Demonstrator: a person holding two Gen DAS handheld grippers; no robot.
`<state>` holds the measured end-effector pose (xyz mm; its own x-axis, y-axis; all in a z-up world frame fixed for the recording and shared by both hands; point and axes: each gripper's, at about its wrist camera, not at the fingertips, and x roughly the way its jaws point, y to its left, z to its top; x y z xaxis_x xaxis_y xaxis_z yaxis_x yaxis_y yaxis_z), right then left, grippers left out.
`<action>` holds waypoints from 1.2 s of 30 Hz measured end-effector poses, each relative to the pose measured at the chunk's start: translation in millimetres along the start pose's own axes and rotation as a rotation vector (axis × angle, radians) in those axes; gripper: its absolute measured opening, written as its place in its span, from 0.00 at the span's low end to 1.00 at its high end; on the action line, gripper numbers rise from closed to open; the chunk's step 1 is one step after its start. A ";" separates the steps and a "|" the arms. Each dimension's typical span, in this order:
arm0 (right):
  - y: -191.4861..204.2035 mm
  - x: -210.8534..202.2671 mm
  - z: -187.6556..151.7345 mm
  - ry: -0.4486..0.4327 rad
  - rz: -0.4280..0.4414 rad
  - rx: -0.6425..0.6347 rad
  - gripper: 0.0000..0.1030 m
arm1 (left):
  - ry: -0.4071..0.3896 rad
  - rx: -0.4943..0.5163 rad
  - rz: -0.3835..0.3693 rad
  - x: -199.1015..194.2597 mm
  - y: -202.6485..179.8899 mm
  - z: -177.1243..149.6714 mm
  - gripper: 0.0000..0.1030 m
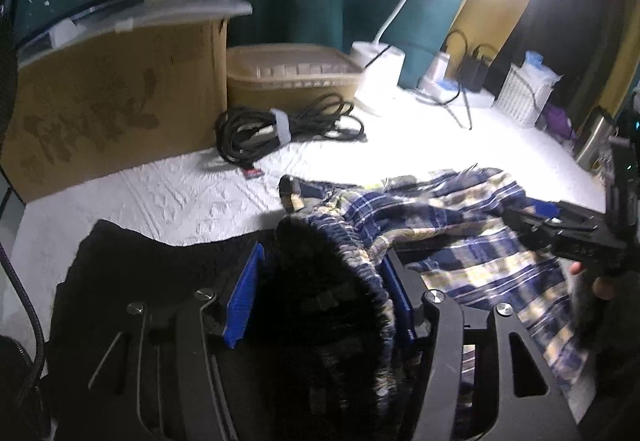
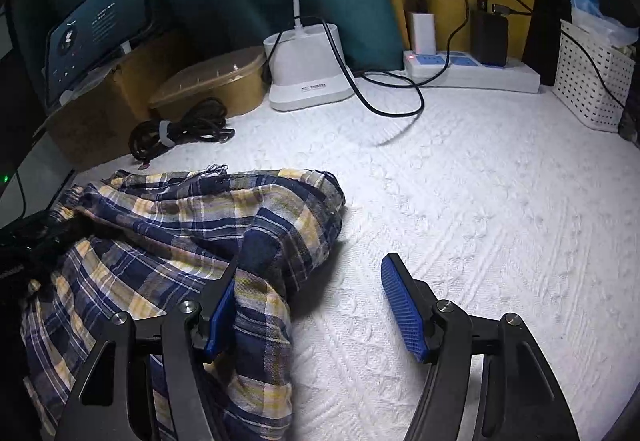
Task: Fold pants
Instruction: 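Lay the folded pants down and open both tools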
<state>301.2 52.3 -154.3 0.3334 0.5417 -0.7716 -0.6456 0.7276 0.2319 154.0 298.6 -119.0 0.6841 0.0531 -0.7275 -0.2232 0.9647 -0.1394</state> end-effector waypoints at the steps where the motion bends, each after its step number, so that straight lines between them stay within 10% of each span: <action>1: -0.4 0.9 0.3 0.001 0.001 0.000 0.67 | 0.000 -0.003 -0.003 1.8 1.6 -0.7 0.57; 36: 3.3 -75.5 -35.4 -0.053 -0.092 -0.009 0.70 | -0.069 0.002 0.049 -71.5 -27.1 -40.4 0.64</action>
<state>249.5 -1.1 -116.2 0.4275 0.4945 -0.7568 -0.6165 0.7717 0.1560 83.2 258.2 -90.4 0.7183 0.1183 -0.6856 -0.2566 0.9610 -0.1031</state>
